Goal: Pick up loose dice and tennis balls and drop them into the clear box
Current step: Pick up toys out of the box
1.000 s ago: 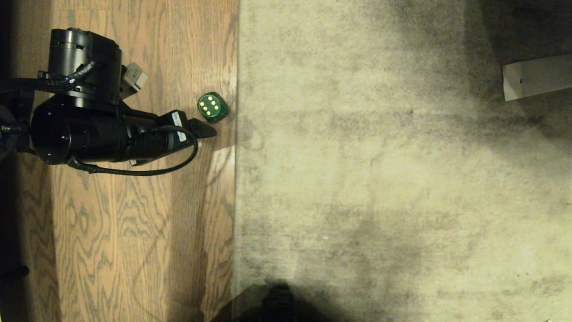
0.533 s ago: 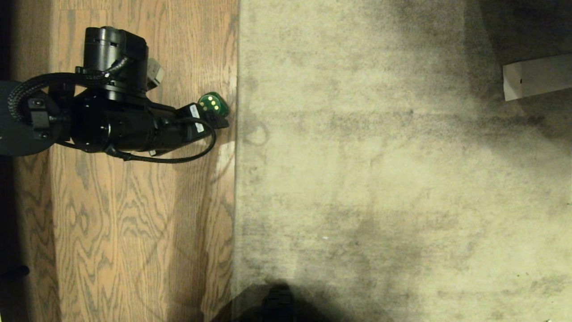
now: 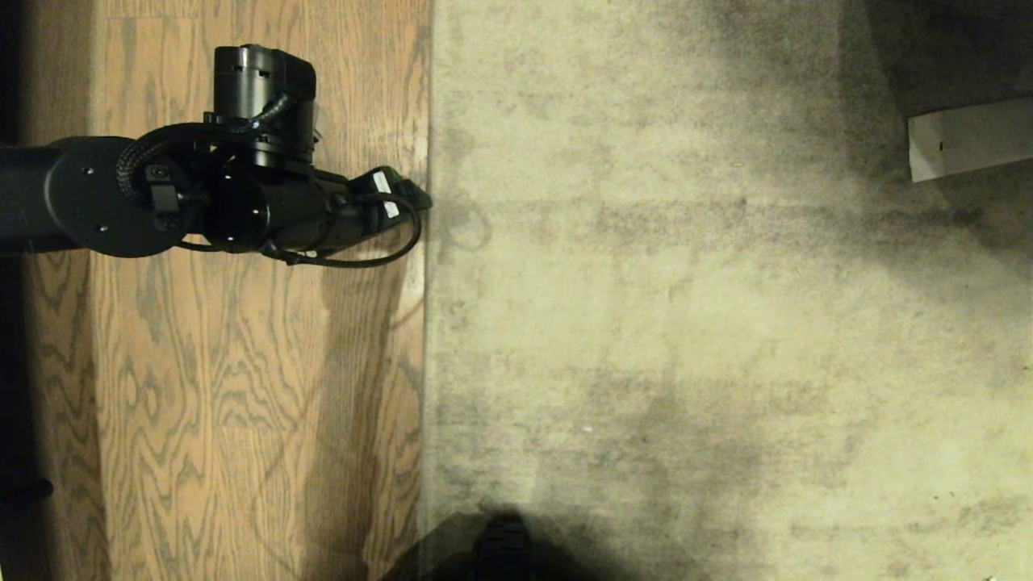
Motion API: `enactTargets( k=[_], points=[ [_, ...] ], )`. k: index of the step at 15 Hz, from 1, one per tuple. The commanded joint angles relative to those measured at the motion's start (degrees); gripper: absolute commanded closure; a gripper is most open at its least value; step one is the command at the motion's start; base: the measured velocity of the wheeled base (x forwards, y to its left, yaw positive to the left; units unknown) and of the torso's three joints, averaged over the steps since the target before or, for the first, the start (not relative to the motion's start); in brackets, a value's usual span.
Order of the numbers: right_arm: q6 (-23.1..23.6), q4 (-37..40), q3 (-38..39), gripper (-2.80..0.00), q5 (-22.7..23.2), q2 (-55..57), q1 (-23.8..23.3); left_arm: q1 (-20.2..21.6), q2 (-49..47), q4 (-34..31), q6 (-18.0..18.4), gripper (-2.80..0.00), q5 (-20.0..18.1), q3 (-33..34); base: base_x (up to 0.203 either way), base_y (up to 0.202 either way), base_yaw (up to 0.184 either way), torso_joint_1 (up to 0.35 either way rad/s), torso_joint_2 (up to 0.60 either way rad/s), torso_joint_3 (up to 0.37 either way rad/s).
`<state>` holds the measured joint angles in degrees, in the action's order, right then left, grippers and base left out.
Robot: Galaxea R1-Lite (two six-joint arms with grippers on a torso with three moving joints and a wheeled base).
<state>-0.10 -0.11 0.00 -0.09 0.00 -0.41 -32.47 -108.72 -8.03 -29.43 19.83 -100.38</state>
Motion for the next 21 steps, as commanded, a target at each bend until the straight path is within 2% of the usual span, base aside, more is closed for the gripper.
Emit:
enactTargets(
  k=[1, 4, 16, 19, 21],
  points=[
    [0.01, 0.02, 0.0, 0.0, 0.0, 0.0, 0.06, -0.05, -2.19, -0.06, 0.07, -2.8, 0.2, -2.27, 0.0, 0.0, 0.0, 0.0, 0.0, 0.0],
    [0.01, 0.01, 0.0, 0.0, 0.0, 0.0, 0.06, 0.12, -4.02, 0.03, 2.04, -2.8, 0.29, -4.81, 0.0, 0.0, 0.0, 0.0, 0.0, 0.0],
    [0.01, 0.02, 0.0, 0.0, 0.0, 0.0, -0.02, 1.36, -7.73, 0.12, 5.28, -2.8, 2.23, -10.63, 0.0, 0.0, 0.0, 0.0, 0.0, 0.0],
    [0.01, 0.02, 0.0, 0.0, 0.0, 0.0, -0.02, 1.8, -7.93, 1.94, 6.81, -2.8, 2.41, -10.63, 0.0, 0.0, 0.0, 0.0, 0.0, 0.0],
    [0.01, 0.02, 0.0, 0.0, 0.0, 0.0, 0.06, 1.88, -8.14, 3.94, 7.89, -2.8, 4.03, -10.63, 0.0, 0.0, 0.0, 0.0, 0.0, 0.0]
  ],
)
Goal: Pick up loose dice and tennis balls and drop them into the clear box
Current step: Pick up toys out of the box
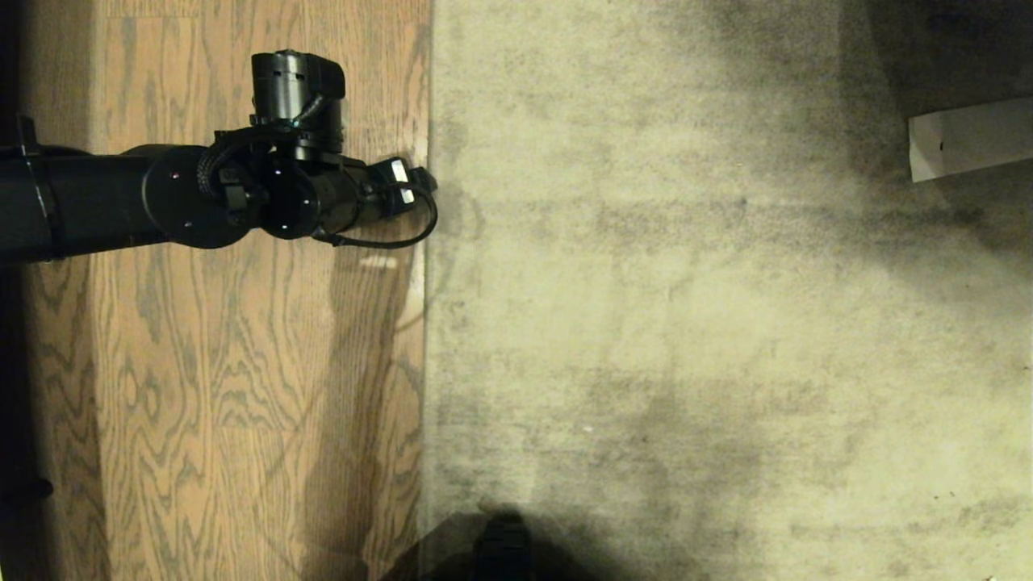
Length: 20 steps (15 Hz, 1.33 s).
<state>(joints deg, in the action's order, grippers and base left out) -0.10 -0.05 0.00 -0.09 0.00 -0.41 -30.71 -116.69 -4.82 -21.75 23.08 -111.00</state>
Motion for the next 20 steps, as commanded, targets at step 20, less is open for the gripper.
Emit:
enactTargets(
  k=[20],
  points=[
    [0.01, -0.04, 0.0, 0.0, 0.01, 0.0, -0.02, 2.06, -1.35, 5.26, 5.06, -2.8, 1.18, -0.36, 0.0, 0.0, 0.0, 0.0, 0.0, 0.0]
  ],
)
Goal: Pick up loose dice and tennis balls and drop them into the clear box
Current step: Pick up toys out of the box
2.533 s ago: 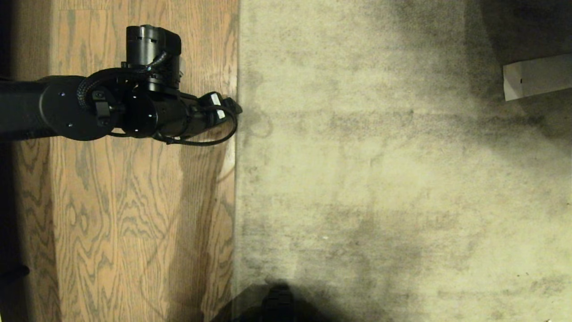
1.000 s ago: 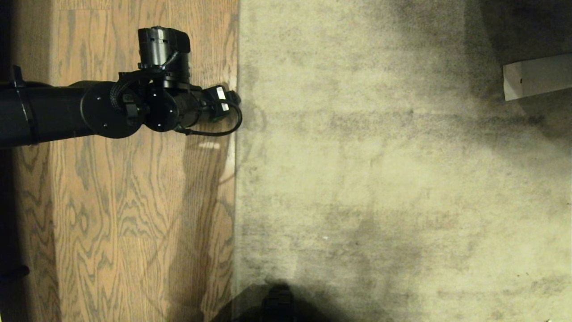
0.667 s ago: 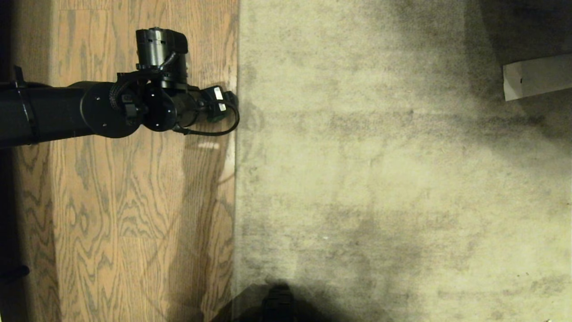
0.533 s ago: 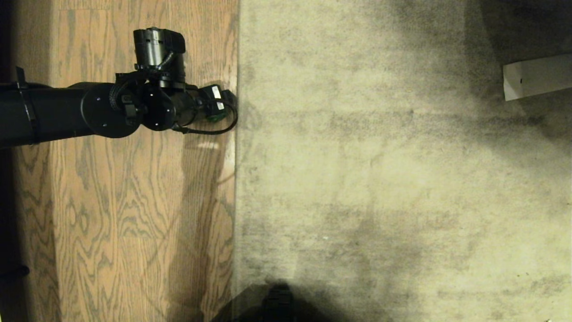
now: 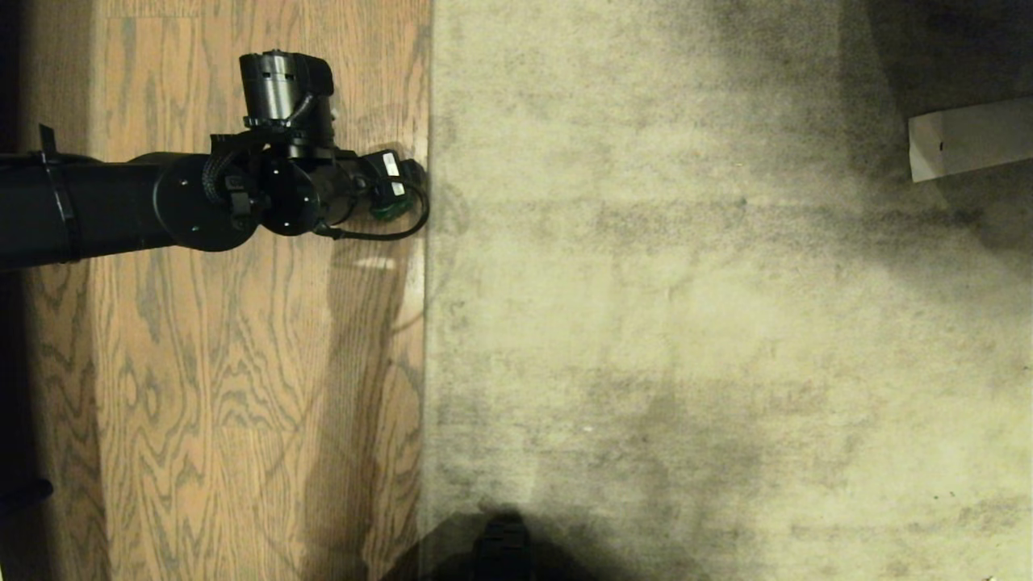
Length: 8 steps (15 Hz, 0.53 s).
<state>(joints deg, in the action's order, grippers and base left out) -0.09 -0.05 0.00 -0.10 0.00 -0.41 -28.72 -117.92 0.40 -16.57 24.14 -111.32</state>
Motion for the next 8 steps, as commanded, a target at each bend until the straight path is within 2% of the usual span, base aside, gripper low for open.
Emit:
enactTargets(
  k=[1, 2, 3, 8],
  points=[
    [0.0, -0.04, 0.0, 0.0, 0.01, 0.0, -0.02, 0.09, -0.15, 0.04, -0.13, -2.8, 0.12, 0.04, 0.0, 0.0, 0.0, 0.0, 0.0, 0.0],
    [0.0, -0.04, 0.0, 0.0, 0.0, 0.0, 0.04, 0.35, -0.21, 0.04, -0.06, -2.8, 0.12, -0.03, 0.0, 0.0, 0.0, 0.0, 0.0, 0.0],
    [0.0, -0.04, 0.0, 0.0, 0.0, 0.0, -0.02, 0.6, -0.29, 0.04, -0.04, 0.0, 0.03, -0.03, 0.0, 0.0, 0.0, 0.0, 0.0, 0.0],
    [0.0, -0.04, 0.0, 0.0, 0.01, 0.0, -0.02, 1.04, -1.0, 0.46, -0.04, 0.0, -0.03, -0.03, 0.0, 0.0, 0.0, 0.0, 0.0, 0.0]
  ],
)
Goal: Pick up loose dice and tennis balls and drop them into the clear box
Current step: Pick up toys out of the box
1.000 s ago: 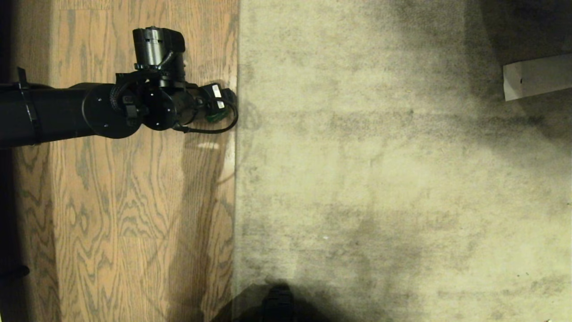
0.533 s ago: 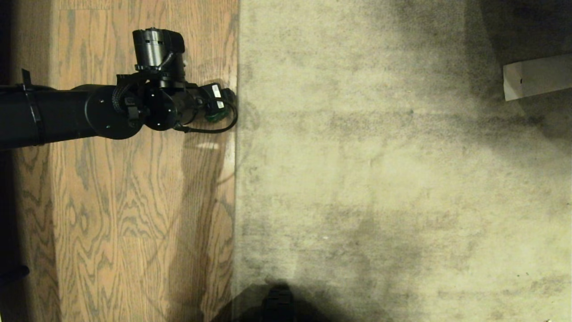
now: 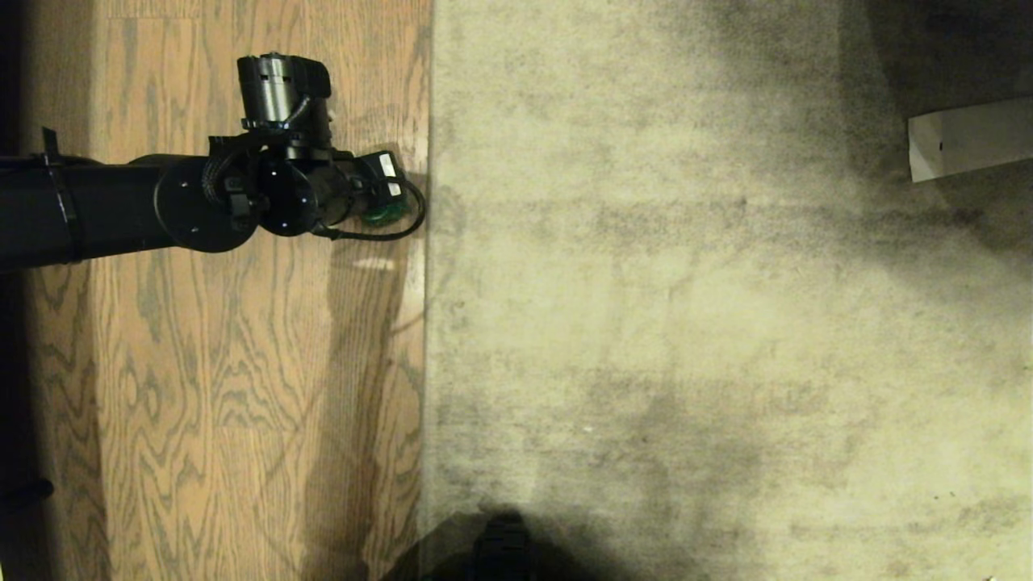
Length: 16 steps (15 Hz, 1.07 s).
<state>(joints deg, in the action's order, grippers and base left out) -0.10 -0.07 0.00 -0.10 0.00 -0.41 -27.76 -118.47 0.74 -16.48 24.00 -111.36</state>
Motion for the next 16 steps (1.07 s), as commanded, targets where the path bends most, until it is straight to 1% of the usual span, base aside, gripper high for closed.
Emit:
enactTargets(
  k=[1, 16],
  points=[
    [0.01, -0.01, 0.0, 0.0, 0.01, 0.0, 0.02, 0.07, -0.36, 0.14, -0.13, 0.0, 0.13, 0.0, 0.0, 0.0, 0.0, 0.0, 0.0, 0.0],
    [0.01, -0.01, 0.0, 0.0, 0.01, 0.0, -0.02, 0.07, 4.39, -1.89, 0.49, 0.0, -0.18, -0.08, 0.0, 0.0, 0.0, 0.0, 0.0, 0.0]
  ],
)
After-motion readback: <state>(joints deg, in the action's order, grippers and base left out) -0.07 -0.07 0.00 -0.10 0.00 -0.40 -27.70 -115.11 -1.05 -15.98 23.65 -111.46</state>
